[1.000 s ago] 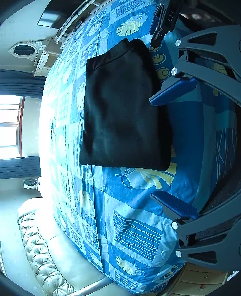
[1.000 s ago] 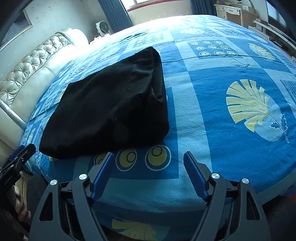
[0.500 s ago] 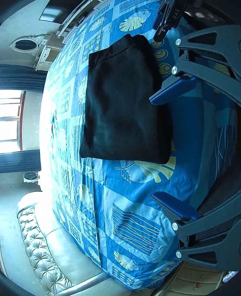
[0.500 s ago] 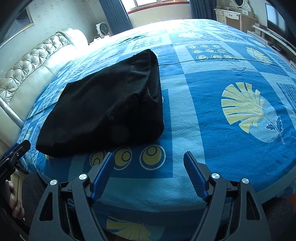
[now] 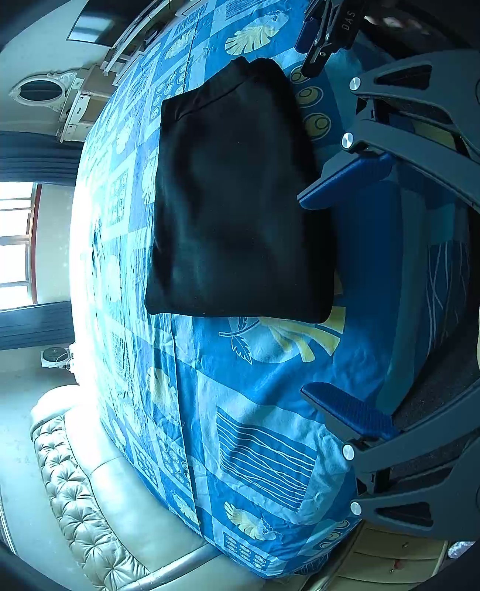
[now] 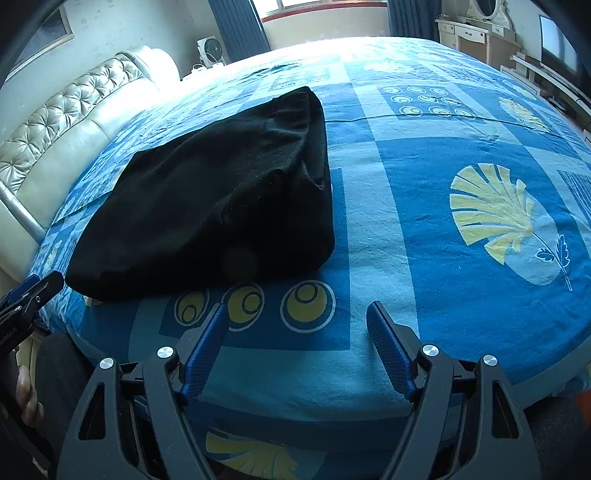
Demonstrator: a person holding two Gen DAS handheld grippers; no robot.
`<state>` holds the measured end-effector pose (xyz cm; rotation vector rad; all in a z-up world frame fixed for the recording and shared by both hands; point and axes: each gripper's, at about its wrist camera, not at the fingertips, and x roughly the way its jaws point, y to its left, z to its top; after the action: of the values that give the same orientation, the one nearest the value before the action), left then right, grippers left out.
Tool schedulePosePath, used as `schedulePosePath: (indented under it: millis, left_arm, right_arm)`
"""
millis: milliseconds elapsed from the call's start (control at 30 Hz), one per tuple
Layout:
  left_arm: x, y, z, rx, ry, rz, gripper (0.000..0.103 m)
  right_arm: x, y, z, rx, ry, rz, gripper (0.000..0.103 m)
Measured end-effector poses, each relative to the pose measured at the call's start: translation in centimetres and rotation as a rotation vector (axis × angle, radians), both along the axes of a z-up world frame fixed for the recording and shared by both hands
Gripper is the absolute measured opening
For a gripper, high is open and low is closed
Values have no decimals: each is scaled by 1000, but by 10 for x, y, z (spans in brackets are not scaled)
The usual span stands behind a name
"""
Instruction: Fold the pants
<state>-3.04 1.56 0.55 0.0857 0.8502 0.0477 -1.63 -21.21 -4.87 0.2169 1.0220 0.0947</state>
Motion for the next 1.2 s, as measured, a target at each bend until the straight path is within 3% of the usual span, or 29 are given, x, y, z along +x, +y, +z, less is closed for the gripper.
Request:
schedulePosePath:
  millis: [733,1200]
  left_arm:
    - [1,-2,-6,-1,26,-12,95]
    - [0,-4,-7,-3,31,-16,95]
  right_arm:
    - [0,4,-3,-3,4,17,76]
    - [2,4,-4,8,4,9,86]
